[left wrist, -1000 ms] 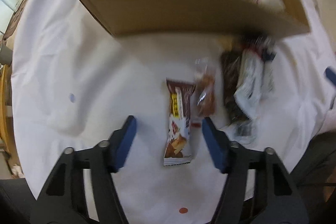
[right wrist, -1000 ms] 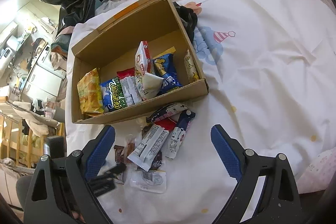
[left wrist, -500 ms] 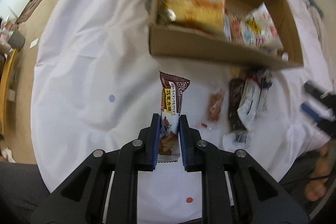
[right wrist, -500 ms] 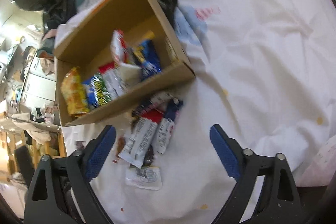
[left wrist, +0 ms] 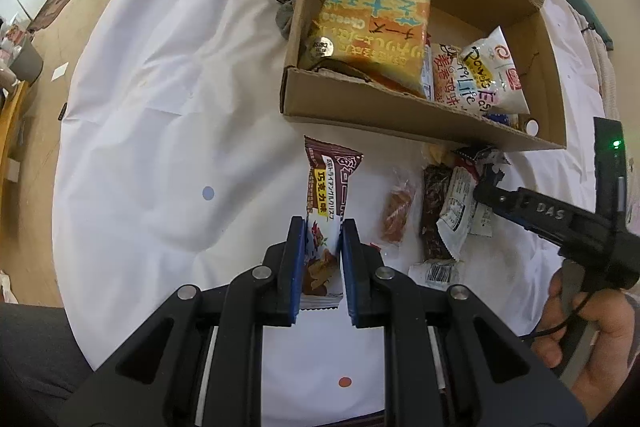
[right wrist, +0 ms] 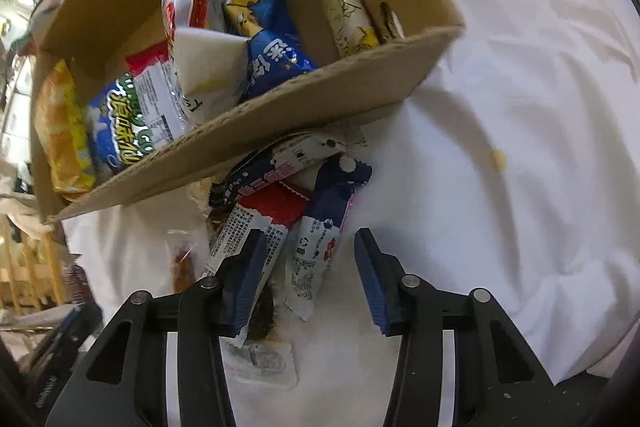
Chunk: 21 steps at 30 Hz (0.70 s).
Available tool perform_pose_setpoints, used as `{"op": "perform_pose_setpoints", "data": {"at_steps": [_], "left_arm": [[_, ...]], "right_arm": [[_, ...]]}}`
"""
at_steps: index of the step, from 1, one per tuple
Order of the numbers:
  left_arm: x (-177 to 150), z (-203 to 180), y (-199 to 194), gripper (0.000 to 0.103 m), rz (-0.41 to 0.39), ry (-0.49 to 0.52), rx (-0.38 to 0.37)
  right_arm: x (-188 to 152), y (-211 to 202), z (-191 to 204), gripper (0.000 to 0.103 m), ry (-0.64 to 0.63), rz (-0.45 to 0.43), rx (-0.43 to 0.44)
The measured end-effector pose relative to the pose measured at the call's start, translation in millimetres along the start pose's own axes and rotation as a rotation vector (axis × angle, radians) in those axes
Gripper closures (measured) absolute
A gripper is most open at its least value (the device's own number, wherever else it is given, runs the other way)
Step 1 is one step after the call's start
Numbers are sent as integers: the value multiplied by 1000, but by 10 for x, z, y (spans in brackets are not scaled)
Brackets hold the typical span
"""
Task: Organize snacks
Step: 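Grasp the brown chocolate bar with the left tool while the right tool grasps the blue-white bar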
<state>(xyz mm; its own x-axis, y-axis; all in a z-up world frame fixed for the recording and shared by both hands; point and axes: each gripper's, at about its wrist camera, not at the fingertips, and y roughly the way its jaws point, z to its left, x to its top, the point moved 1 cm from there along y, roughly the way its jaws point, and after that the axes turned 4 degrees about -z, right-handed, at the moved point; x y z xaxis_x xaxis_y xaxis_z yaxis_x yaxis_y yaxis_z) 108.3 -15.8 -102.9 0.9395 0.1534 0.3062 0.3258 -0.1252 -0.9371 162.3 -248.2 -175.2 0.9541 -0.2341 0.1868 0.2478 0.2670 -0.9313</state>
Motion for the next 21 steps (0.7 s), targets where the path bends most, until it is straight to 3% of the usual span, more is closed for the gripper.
{"op": "perform_pose_setpoints", "data": {"at_steps": [5,9,21], "left_arm": [[16,13,1,88,11,-25,-15],[12,10,4,88,13,-27,-20],[-26,26,19,88,-7,-29,13]], "right_arm": [[-13,19,-3,59,-34,-9,-54],[-33,40,-28,83,-58,4,-110],[-344,-288,-229,84,-84,-34,1]]}}
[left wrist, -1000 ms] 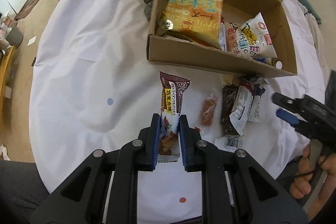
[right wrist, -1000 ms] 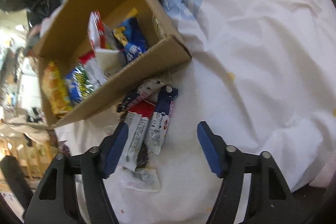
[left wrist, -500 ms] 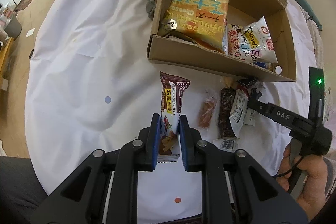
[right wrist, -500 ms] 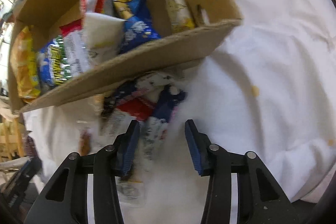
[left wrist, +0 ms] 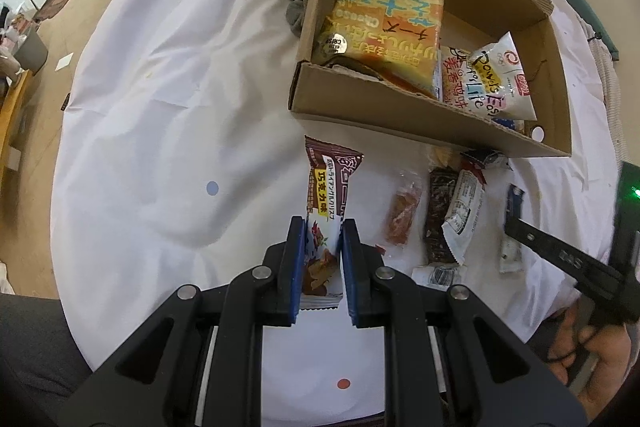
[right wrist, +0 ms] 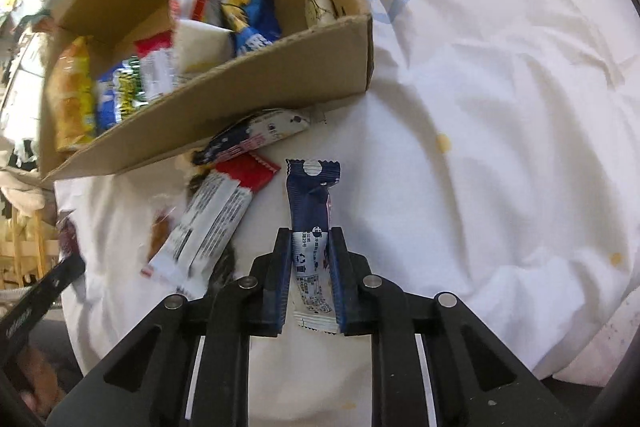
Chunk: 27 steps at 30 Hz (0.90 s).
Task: Organize snacks
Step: 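Grasp the brown chocolate bar with the left tool while the right tool grasps the blue-white bar, then carry both held bars over the box and lower them inside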
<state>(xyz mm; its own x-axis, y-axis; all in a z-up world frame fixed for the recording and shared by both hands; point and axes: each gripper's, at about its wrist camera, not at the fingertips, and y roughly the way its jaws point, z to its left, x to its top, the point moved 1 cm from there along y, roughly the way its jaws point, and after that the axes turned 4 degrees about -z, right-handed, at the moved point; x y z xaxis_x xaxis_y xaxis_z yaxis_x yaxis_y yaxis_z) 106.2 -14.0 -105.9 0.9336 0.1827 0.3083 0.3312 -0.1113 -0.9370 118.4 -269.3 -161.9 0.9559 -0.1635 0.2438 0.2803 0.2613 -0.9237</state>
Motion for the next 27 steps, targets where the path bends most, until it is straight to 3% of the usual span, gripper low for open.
{"op": "perform_pose_setpoints", "data": {"at_steps": [7,13,20,23,27], "left_arm": [[27,-31,21,88,-51,54,70],[79,172,25,88,-88,1,122],[209,351,-266,88,-160,-48,139],[362,341,-471,88,-214,-37,146],[547,234,-735,88,-273,-12,130]], "right_arm": [[-168,-381,109,84,-82,-87,114],[-164,-689,181,84,-145,-184,264],[-71,-1052,448,84,-205,-321,436],[73,-1109,521,84,-201,-364,446],[261,-1156,595,84,-210,-420,380]]}}
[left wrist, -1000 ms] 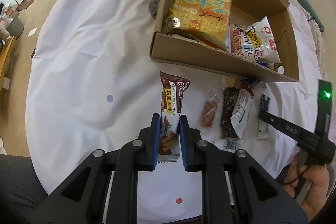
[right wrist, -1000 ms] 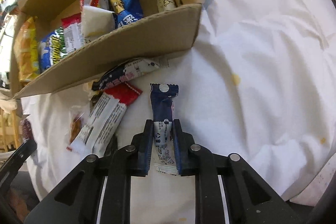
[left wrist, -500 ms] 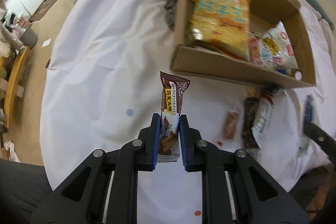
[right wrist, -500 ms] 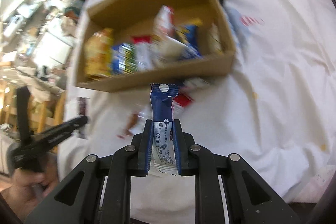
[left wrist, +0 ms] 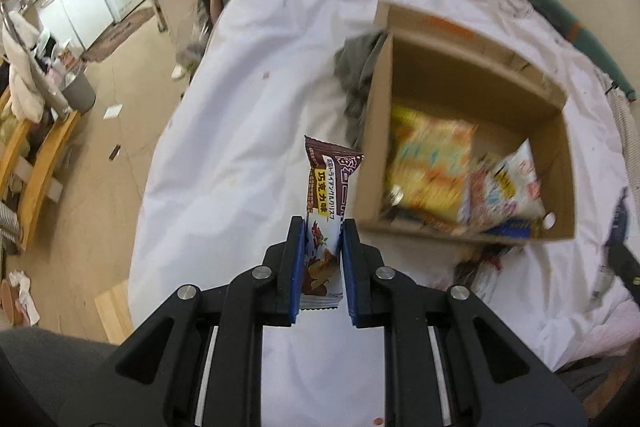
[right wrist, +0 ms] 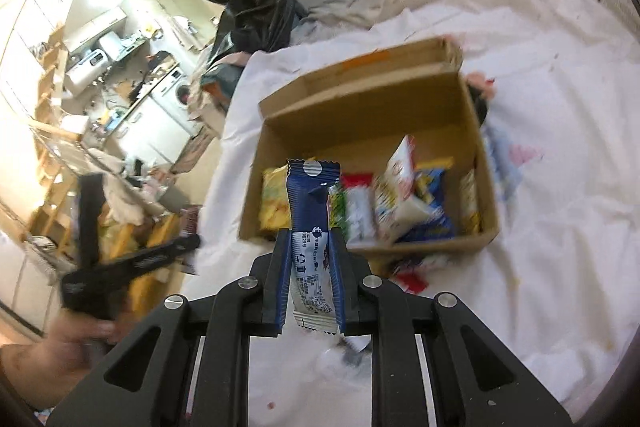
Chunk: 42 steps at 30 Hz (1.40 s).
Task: Organize snacks
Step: 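Carry both held bars over the box and lower them inside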
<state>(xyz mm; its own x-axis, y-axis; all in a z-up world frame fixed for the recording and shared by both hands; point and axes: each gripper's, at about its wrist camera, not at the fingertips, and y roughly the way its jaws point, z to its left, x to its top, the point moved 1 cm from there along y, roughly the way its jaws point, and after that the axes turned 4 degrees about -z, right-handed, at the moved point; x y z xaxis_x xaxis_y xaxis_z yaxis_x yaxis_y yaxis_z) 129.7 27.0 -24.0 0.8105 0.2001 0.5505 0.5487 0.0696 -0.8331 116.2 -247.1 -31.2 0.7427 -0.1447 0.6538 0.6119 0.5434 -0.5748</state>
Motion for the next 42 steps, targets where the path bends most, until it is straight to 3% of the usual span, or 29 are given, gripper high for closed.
{"op": "perform_pose_setpoints", "data": {"at_steps": [4,9,19,36,42], "left_arm": [[171,-175,-117,88,-41,32,-32],[299,-554,-179,88,-140,185,-45],[477,-966,-81,88,-183,250,-142],[550,-1192,514,88,-90,238,-251],[565,-1224,597,88,-78,237,-250]], "right_arm": [[190,-69,-92,84,16,-24,-33],[384,-46,-220,84,27,-49,-73],[620,228,-513,84,50,-29,-137],[533,741,-576,84,68,93,-168],[496,864,-624,84,100,134,-174]]}}
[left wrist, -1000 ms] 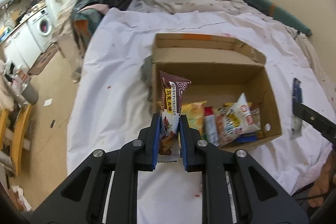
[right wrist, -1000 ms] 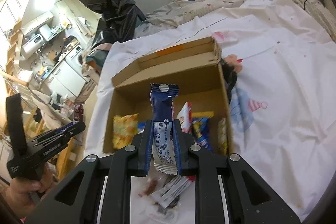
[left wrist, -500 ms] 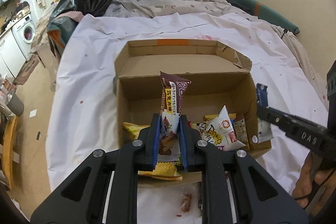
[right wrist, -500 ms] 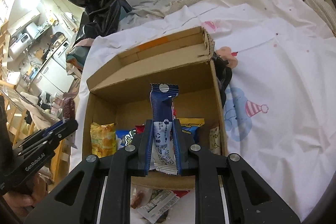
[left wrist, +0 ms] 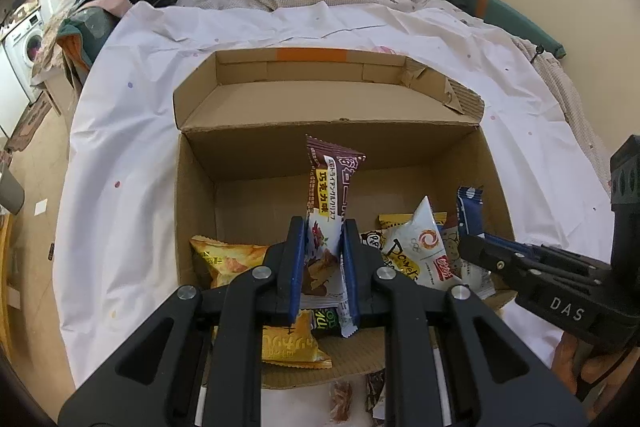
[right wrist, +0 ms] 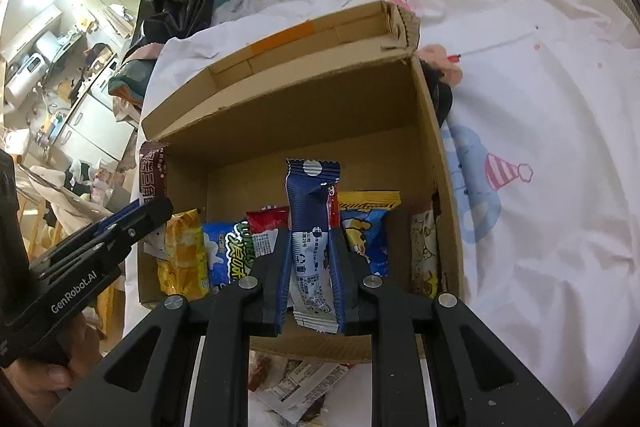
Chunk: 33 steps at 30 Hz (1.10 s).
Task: Organize snacks
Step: 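Carry both held bars over the box and lower them inside, then open both tools to release the bars and withdraw from the box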
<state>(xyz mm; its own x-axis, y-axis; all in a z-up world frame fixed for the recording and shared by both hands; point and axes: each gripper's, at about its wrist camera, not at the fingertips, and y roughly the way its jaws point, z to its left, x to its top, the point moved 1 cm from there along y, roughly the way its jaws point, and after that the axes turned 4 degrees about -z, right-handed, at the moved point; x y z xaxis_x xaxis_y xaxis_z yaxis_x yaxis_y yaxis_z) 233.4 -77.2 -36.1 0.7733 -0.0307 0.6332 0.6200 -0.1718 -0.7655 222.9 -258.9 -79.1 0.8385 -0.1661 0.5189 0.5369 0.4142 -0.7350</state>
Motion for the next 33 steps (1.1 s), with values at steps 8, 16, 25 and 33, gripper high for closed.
{"op": "perform_pose_setpoints", "data": {"at_steps": [8,16,25,33], "left_arm": [[-20,-49,13,87,0,14,-12],[-24,-92,-47,81,-22,30,-11],[11,-35,-181,25,-84,-3,-7],[-7,8,-213,25,-93,-12,6]], "right_arm": [[14,46,-74,83,53,10,15],[30,8,-76,80,61,-8,20],[63,-105,-94,40,76,-59,18],[79,-154,-64,40,65,-66,23]]}}
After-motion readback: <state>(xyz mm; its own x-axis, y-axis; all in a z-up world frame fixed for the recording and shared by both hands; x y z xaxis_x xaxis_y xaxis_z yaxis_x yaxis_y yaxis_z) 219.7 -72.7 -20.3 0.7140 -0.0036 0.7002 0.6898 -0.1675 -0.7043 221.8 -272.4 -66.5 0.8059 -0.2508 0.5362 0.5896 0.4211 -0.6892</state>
